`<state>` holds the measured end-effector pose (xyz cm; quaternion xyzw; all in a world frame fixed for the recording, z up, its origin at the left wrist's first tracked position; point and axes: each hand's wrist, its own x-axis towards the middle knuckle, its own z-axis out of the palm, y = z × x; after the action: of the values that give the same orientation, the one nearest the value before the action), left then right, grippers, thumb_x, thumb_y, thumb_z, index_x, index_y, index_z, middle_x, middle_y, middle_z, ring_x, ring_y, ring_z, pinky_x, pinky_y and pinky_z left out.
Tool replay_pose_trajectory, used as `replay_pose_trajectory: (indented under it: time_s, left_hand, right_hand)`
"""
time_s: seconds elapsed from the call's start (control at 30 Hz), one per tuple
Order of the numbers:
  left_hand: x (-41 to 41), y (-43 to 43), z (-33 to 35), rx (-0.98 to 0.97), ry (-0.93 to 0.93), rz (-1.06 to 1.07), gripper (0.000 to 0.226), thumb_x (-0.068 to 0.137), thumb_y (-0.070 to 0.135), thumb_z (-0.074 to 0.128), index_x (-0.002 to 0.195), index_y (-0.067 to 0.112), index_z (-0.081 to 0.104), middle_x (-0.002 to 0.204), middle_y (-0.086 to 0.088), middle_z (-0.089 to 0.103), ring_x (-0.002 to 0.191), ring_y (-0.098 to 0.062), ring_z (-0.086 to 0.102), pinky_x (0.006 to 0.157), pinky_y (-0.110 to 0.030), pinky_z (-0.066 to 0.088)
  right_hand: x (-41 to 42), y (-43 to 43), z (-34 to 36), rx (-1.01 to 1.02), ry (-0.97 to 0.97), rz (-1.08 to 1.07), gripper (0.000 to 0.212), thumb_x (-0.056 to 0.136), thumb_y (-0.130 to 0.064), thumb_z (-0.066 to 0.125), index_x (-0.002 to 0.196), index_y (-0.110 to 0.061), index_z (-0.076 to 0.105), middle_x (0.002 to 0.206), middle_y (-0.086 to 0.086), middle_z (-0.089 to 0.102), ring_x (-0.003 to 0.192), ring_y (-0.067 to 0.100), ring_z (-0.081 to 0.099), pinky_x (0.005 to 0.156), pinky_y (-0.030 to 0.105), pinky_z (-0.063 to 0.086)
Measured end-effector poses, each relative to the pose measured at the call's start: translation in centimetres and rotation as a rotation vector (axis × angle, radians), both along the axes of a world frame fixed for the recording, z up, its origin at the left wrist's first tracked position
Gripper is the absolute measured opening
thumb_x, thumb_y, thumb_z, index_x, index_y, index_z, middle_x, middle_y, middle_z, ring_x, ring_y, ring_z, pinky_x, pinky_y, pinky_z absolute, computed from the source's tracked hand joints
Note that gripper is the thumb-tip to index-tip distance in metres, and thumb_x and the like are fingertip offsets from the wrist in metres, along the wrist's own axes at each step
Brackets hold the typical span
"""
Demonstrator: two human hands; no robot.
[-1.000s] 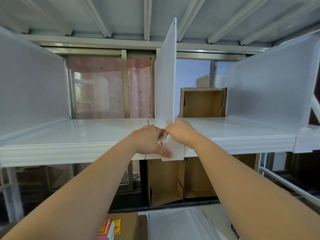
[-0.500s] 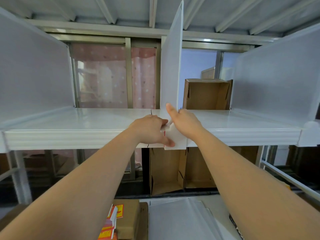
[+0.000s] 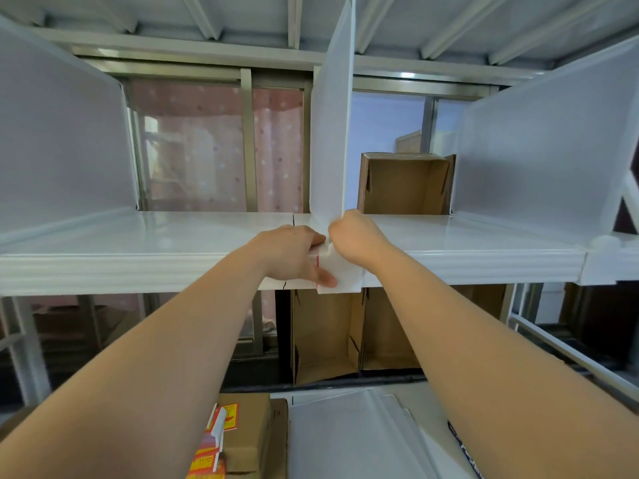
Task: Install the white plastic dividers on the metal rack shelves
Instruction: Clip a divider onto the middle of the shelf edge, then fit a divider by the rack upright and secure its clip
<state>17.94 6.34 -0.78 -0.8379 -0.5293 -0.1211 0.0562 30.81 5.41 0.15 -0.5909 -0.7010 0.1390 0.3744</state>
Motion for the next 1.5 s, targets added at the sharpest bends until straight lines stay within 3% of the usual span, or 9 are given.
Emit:
replay_pose_trajectory:
  time_s: [0.23,0.67,0.73,0.83,0.93,1.07,1.2,1.33,1.5]
  left_hand:
    - [0.0,-0.2,0.0,-0.020,-0.006,0.003,0.064,0.070,0.061,0.068,0.121,0.024,0.055,0.116,0.002,0.058,0.104,-0.021,0.054,0.089,-0.041,0.047]
    - [0.1,-0.1,-0.1,0.027,-0.031,0.027,0.069,0.065,0.066,0.068,0.117,0.022,0.055,0.108,0.003,0.061,0.096,-0.017,0.058,0.083,-0.034,0.048]
    - [-0.1,0.2,-0.5,0.034,-0.034,0.033,0.083,0.064,0.067,0.068,0.132,0.026,0.044,0.121,0.005,0.059,0.105,-0.018,0.056,0.089,-0.037,0.047]
    - [-0.2,0.6,-0.9,0.033,-0.048,-0.002,0.110,0.064,0.066,0.068,0.148,0.035,0.004,0.132,0.007,0.055,0.116,-0.021,0.054,0.095,-0.042,0.046]
    - [-0.2,0.5,-0.8,-0.026,-0.090,-0.090,0.112,0.069,0.055,0.072,0.148,0.035,-0.005,0.135,0.007,0.054,0.118,-0.019,0.053,0.098,-0.041,0.044]
    - [-1.2,-0.5,-0.2,-0.147,-0.458,-0.276,0.082,0.082,0.025,0.066,0.147,0.035,0.017,0.141,0.005,0.044,0.125,-0.014,0.046,0.099,-0.030,0.039]
    - [-1.0,-2.4,0.1,0.066,-0.723,-0.326,0.045,0.084,0.001,0.051,0.119,0.028,0.058,0.121,0.008,0.053,0.107,-0.006,0.052,0.083,-0.017,0.040]
    - [1.5,-4.2,0.8,0.415,-0.650,-0.309,0.024,0.084,0.005,0.052,0.095,0.019,0.067,0.099,0.007,0.049,0.083,-0.006,0.051,0.077,-0.021,0.043]
    - [7.2,-5.8,2.4,0.363,-0.503,-0.413,0.021,0.088,0.013,0.050,0.098,0.022,0.065,0.104,0.006,0.050,0.089,-0.009,0.052,0.077,-0.019,0.042]
  right_hand:
    - [0.0,0.1,0.0,-0.025,-0.001,0.001,0.024,0.090,-0.005,0.037,0.067,-0.012,0.037,0.069,0.005,0.040,0.059,0.016,0.037,0.051,0.028,0.028]
    - [0.1,-0.3,-1.2,0.071,-0.143,-0.075,0.031,0.088,-0.040,0.049,0.066,-0.019,0.043,0.064,-0.003,0.047,0.063,0.015,0.048,0.056,0.028,0.035]
    - [-0.1,-0.4,-1.4,0.091,-0.175,-0.098,0.028,0.088,-0.040,0.048,0.075,-0.016,0.049,0.068,-0.002,0.050,0.068,0.017,0.052,0.060,0.029,0.039]
    - [-0.3,-0.8,-1.4,0.108,-0.195,-0.158,0.029,0.089,-0.037,0.046,0.098,-0.011,0.055,0.081,0.002,0.055,0.081,0.021,0.057,0.070,0.033,0.044]
    - [-0.6,-0.9,-1.7,0.148,-0.216,-0.199,0.030,0.091,-0.038,0.045,0.088,-0.011,0.057,0.071,0.001,0.055,0.075,0.021,0.060,0.066,0.033,0.048]
    - [-1.2,-0.7,-2.3,0.244,-0.238,-0.298,0.037,0.090,-0.044,0.044,0.075,-0.012,0.054,0.068,0.005,0.055,0.071,0.023,0.060,0.058,0.030,0.044]
    - [-0.8,-1.2,-2.6,0.313,-0.193,-0.288,0.042,0.090,-0.053,0.044,0.080,-0.013,0.054,0.073,0.004,0.057,0.072,0.022,0.059,0.067,0.035,0.051]
    - [1.1,-2.3,-2.1,0.326,-0.119,-0.173,0.034,0.093,-0.042,0.044,0.084,-0.014,0.061,0.075,0.002,0.062,0.071,0.020,0.060,0.069,0.033,0.050]
    - [6.7,-3.2,-1.5,0.449,-0.237,-0.294,0.024,0.092,-0.023,0.041,0.082,-0.014,0.060,0.062,-0.002,0.058,0.057,0.017,0.054,0.061,0.032,0.046]
